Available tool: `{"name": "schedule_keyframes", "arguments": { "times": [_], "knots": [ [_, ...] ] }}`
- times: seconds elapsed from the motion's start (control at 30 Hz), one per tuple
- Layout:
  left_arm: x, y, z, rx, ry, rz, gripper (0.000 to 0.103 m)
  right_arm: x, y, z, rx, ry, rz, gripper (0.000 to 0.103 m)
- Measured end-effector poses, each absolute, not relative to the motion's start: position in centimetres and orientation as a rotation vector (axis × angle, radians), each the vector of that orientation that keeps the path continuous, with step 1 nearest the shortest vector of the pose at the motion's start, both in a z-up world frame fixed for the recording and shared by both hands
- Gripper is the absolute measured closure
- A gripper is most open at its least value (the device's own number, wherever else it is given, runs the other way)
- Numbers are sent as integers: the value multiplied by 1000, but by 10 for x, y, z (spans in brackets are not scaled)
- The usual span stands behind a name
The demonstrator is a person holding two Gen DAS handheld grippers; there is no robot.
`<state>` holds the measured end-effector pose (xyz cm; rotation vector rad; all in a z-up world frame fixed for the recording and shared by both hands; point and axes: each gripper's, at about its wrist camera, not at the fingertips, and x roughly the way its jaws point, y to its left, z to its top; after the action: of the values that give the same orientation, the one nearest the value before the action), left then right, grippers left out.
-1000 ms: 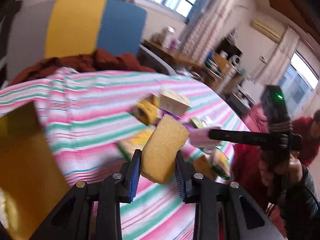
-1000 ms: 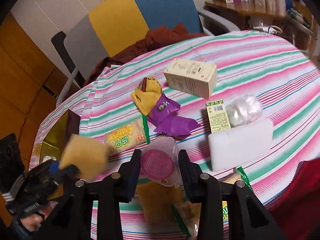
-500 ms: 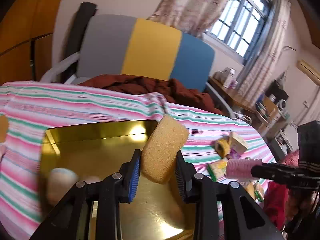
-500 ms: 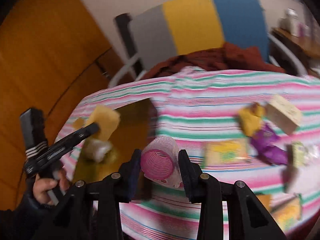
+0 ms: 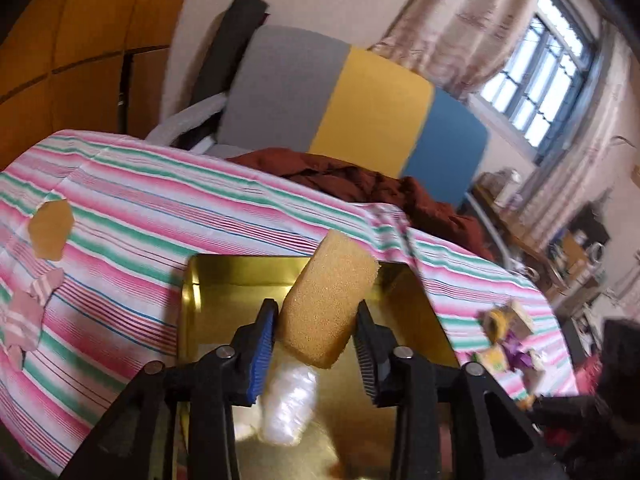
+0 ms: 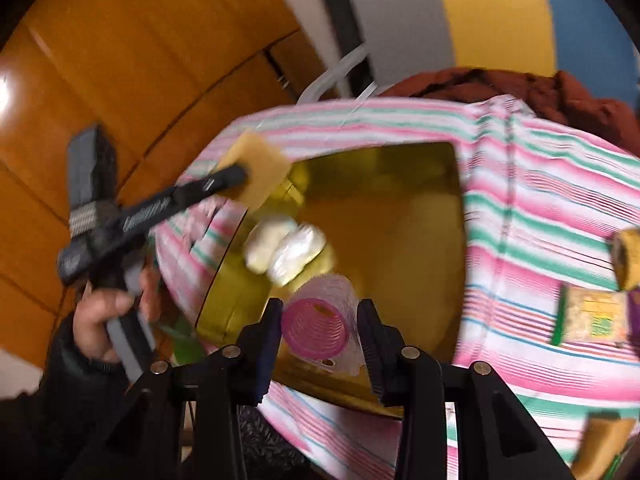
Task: Organize objects
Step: 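Place sponge block and pink roller into the gold tray, opening both tools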
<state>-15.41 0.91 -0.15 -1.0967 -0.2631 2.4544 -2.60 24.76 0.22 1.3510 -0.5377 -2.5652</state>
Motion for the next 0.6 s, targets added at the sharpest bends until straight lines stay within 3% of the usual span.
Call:
{"name": "schedule_keyframes", "arguments": {
  "times": [0.1, 0.17, 0.6],
  "knots": [
    [-169, 6, -9, -1143, -311, 2468, 51, -38, 231, -5, 1389, -489, -2539, 59],
    [-173, 6, -10, -1157, -306, 2488, 47, -43, 223, -10, 1413, -470, -2529, 43],
    [-100, 1, -5, -1100, -115, 2673, 47, -40, 210, -19, 1434, -343, -2683, 34]
  ]
}}
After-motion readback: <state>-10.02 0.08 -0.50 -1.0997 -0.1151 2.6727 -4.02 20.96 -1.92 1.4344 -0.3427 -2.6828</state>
